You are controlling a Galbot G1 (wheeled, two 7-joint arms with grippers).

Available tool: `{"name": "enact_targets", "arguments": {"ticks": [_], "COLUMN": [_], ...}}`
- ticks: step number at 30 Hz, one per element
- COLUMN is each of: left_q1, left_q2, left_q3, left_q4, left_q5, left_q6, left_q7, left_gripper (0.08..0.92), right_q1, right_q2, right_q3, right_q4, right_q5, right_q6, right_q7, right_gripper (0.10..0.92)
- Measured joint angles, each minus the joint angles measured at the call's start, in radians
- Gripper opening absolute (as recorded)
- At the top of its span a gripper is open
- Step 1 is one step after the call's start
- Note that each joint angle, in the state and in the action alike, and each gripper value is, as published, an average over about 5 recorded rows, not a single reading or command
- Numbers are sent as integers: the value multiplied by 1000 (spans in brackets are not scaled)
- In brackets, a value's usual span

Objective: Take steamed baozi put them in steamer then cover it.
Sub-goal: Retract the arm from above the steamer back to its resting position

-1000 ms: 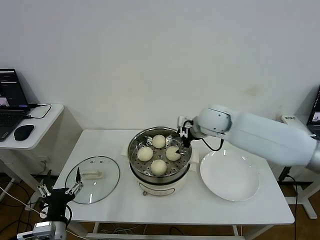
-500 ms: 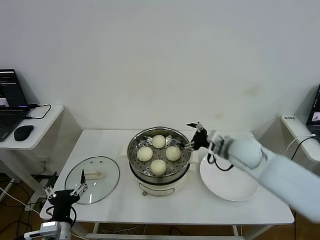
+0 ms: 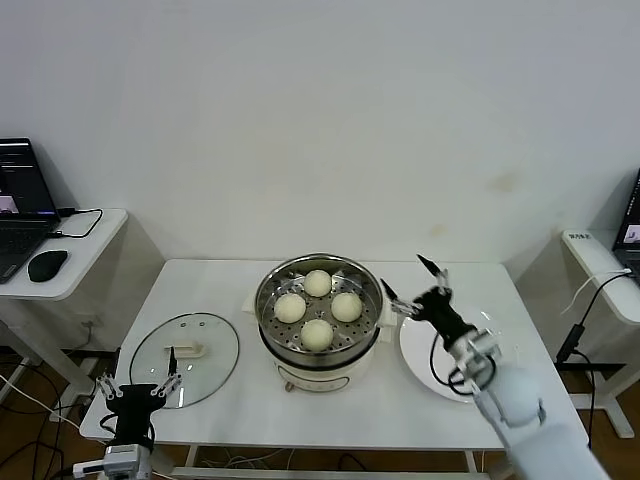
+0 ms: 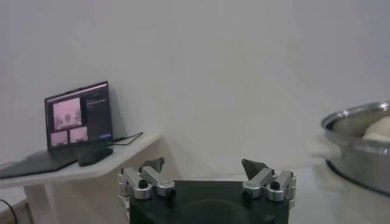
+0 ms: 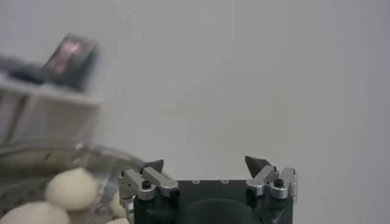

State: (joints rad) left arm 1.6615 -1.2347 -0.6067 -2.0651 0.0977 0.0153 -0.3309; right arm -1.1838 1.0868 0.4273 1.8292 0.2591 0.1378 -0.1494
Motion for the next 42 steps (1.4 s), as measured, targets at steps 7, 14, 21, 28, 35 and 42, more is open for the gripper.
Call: {"name": "enact_targets", "arguments": {"ticks": [7, 14, 21, 28, 35, 42], "left_q1": [-30, -51, -107, -201, -304, -387], "left_q2": [42, 92, 119, 155, 179, 182], "left_q3": [-16, -15, 8, 39, 73, 104], "left_q4": [86, 180, 299, 420, 517, 597], "left_q5": [396, 767, 971, 1050, 1087, 1108], "left_q6": [-6, -13, -23, -29, -38, -44], "left_q7": [46, 105, 121, 132, 139, 148], "left_gripper": [823, 823, 823, 823, 823, 823], "right_q1": [-204, -343, -427, -474, -505, -523], "right_q2": [183, 286, 344, 389, 423, 442], "right_q3": [192, 320, 396, 432, 450, 463], "right_q4": [10, 17, 8, -3, -7, -14], "right_q5": [-38, -60, -84, -105, -125, -139], "right_q6": [79, 129, 151, 168, 185, 195], "right_q7": [-16, -13, -12, -15, -16, -20], "right_gripper": [823, 823, 823, 823, 823, 823]}}
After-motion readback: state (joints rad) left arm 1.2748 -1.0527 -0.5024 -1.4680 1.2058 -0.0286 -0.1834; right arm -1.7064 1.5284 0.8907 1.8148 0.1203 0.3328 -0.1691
